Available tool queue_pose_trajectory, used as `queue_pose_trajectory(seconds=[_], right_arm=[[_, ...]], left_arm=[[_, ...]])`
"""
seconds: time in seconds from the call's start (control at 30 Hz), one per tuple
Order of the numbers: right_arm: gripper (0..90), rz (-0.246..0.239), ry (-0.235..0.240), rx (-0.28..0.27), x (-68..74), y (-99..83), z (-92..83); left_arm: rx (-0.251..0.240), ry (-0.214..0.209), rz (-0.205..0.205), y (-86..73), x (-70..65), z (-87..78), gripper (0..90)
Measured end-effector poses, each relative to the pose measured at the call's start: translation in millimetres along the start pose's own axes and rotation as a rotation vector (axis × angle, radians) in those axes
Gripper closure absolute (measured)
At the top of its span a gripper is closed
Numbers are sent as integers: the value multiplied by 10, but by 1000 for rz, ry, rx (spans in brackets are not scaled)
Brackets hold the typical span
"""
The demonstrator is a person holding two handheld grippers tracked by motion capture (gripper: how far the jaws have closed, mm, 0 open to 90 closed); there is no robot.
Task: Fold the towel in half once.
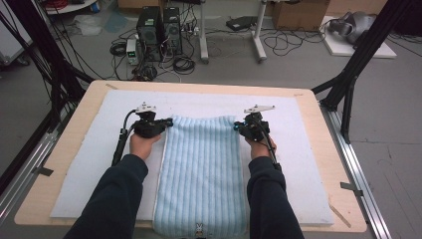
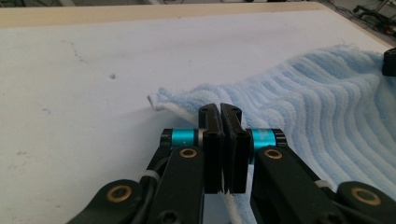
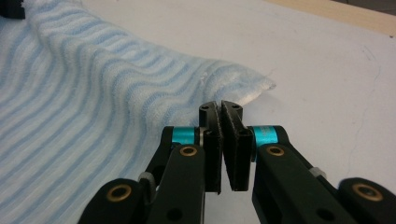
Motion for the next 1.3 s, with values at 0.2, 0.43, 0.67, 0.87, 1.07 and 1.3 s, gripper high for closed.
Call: queue_pose_trajectory(seconds=[0.2,0.43,0.67,0.87,1.07,1.3], right_arm=[[867,3,33,-34,92,-86,-184],[867,-4,83,-80,220,-267,-401],[863,-44,99,-77,368,-474,-519],[858,-51,118,-83,451,-602,-632],[851,-63,136,-84,575,-775,-739],[842,-73,131,-49,687,-1026,-759]], left_arm=[[-7,-18,14,-57,-101,-160,872],[2,-27,52,-275,-216,-357,871],[-8,-66,75,-497,-351,-541,871],[-23,-114,77,-686,-461,-690,870],[-20,-151,88,-865,-552,-786,869],[-4,-168,81,-1087,-632,-880,863]])
Point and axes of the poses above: each handheld gripper's, and its own axes: z roughly forward along the jaws, y roughly out of its top, x roughly to its left, the point moved 6 cm from there along z, roughly forward along the jaws, and after that the axes turned 8 degrees about x, right-handed, at the moved point
